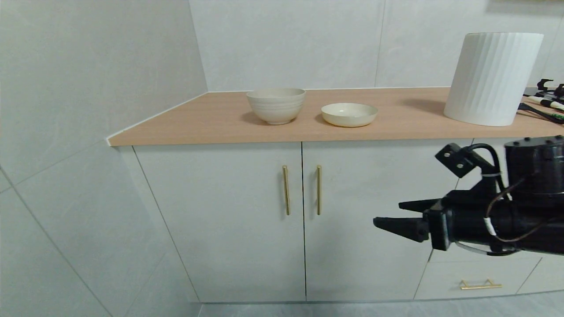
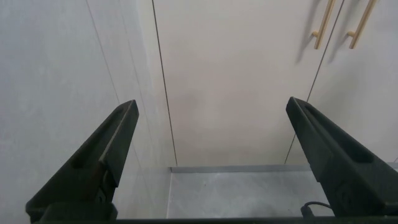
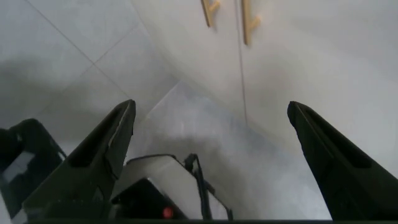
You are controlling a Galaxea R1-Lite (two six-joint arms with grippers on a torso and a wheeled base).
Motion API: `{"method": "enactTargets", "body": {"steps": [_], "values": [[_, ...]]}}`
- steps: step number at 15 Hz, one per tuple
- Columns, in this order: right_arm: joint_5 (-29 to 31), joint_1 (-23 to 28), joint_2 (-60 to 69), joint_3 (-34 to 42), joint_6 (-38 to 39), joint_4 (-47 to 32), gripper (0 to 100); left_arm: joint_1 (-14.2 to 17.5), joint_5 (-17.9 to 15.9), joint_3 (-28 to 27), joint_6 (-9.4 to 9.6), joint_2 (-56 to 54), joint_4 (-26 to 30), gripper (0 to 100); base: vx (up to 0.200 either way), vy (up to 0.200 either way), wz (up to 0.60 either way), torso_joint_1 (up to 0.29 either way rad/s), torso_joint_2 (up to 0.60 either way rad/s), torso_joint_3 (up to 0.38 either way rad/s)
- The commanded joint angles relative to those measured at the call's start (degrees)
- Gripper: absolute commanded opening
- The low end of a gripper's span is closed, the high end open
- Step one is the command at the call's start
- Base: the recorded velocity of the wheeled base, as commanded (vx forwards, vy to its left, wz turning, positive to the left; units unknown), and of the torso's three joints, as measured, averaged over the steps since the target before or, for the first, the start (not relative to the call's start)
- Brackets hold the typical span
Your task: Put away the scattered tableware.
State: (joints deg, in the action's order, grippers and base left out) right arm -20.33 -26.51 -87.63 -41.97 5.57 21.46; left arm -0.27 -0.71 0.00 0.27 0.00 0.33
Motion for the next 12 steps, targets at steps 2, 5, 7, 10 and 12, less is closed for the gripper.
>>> {"method": "enactTargets", "body": {"steps": [2,5,7,10,12], "values": [[0.0,-2.1,-12.1,-9.0,0.1,0.3,100,0.0,0.0,0.0,0.00,0.0,0.0,100,0.000,0.000,0.00,0.000,0.00,0.000],[0.0,-2.9,-18.5,-15.9,1.0,0.3,100,0.0,0.0,0.0,0.00,0.0,0.0,100,0.000,0.000,0.00,0.000,0.00,0.000],[0.2,-3.6,-20.9,-18.8,4.1,0.7,100,0.0,0.0,0.0,0.00,0.0,0.0,100,0.000,0.000,0.00,0.000,0.00,0.000],[0.9,-5.0,-27.3,-19.3,8.5,10.1,100,0.0,0.0,0.0,0.00,0.0,0.0,100,0.000,0.000,0.00,0.000,0.00,0.000],[3.6,-6.8,-32.1,-19.6,13.7,18.2,100,0.0,0.0,0.0,0.00,0.0,0.0,100,0.000,0.000,0.00,0.000,0.00,0.000]]}}
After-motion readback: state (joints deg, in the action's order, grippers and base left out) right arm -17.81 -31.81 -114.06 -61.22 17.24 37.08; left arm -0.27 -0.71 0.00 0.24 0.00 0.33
